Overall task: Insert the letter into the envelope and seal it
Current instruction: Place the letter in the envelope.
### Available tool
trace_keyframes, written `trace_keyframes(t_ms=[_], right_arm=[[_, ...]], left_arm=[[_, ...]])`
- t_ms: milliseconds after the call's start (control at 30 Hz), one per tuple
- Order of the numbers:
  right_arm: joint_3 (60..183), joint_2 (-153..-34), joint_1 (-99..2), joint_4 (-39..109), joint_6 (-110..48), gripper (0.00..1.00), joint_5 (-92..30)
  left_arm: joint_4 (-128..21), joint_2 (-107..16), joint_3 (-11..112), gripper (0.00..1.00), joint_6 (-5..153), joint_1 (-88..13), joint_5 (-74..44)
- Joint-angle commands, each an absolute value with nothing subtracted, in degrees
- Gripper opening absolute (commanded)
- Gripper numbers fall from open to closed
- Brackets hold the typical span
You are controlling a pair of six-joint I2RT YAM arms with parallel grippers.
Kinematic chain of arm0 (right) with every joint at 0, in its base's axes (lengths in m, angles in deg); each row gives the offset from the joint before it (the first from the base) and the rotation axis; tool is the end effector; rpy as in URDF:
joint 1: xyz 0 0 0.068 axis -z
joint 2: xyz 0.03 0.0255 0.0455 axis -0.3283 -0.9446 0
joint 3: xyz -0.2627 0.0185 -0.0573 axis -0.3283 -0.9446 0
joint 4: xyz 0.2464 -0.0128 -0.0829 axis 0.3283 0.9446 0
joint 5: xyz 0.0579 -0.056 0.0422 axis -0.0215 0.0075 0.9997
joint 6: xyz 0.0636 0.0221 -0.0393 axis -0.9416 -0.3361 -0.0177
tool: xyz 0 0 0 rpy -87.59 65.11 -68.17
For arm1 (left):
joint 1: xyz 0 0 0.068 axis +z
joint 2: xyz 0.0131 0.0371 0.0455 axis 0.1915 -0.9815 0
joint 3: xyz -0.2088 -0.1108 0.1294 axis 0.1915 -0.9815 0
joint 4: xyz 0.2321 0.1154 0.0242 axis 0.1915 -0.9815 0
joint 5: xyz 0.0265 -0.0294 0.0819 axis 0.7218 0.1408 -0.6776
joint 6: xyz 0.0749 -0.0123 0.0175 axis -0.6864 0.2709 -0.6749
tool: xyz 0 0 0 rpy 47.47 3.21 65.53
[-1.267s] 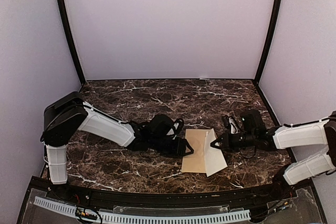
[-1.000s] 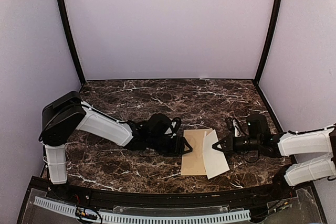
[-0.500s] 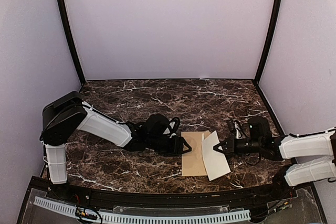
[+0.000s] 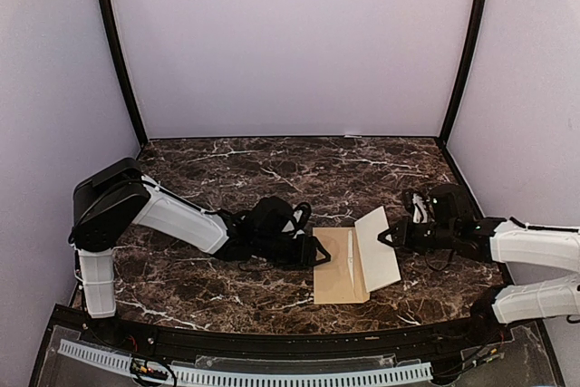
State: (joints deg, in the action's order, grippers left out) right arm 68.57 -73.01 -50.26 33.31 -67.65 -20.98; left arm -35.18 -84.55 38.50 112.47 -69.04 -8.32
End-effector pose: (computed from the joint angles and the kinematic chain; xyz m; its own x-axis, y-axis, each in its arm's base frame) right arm 0.1875 0.1370 0.1573 -0.8528 0.2523 -0.4572 -0.1580 0.7099 0.6864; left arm 0.2148 -0.3764 0.1107 -0.9058 0.0510 -0.4205 0.3713 0.5734 -0.7303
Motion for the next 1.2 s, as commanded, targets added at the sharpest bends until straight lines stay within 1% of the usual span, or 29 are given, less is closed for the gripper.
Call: trace_keyframes(t_ms=[0, 267, 567, 1167], right_arm=[[69.4, -75.9, -49.8, 37.9, -67.8, 0.0, -26.3], [68.9, -79.8, -49.8, 35.7, -67.4, 0.0, -28.0], [67.8, -83.5, -49.9, 30.1, -67.8, 0.0, -25.6], [66.2, -87.4, -50.1, 20.7, -66.5, 0.0, -22.1]], left_arm=[[-42.4, -86.6, 38.1, 0.58, 111.9, -68.7, -9.8], [-42.0, -86.7, 38.0, 0.56, 112.0, -68.7, -9.3], [-41.1, -87.2, 38.0, 0.52, 112.4, -68.7, -8.4], [-40.7, -88.4, 38.8, 0.48, 112.3, -68.7, -7.2]])
